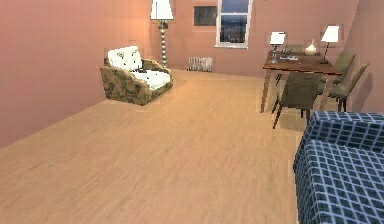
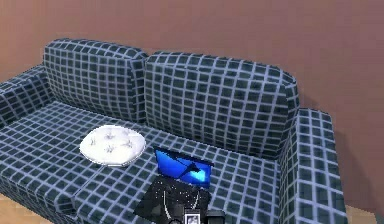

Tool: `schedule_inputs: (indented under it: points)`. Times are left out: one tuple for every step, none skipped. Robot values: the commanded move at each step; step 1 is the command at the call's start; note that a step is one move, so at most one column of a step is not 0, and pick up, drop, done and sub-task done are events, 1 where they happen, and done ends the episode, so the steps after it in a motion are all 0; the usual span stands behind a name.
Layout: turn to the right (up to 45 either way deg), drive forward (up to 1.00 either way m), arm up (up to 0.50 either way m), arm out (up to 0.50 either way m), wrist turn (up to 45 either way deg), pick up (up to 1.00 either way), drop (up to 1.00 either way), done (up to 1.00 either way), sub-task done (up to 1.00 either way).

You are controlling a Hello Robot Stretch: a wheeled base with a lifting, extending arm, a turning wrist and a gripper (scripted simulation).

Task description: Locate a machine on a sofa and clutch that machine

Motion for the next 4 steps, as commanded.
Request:
schedule_inputs:
  points:
    - [0.0, 0.0, 0.0, 0.0, 12.0, 0.0, 0.0, 0.0, 0.0]
    - [0.0, 0.0, -0.3, 0.0, 0.0, 0.0, 0.0, 0.0, 0.0]
    - [0.0, 0.0, 0.0, 0.0, 0.0, 1.0, 0.0, 0.0, 0.0]
    - [0.0, 0.0, 0.1, 0.0, 0.0, 0.0, 0.0, 0.0, 0.0]
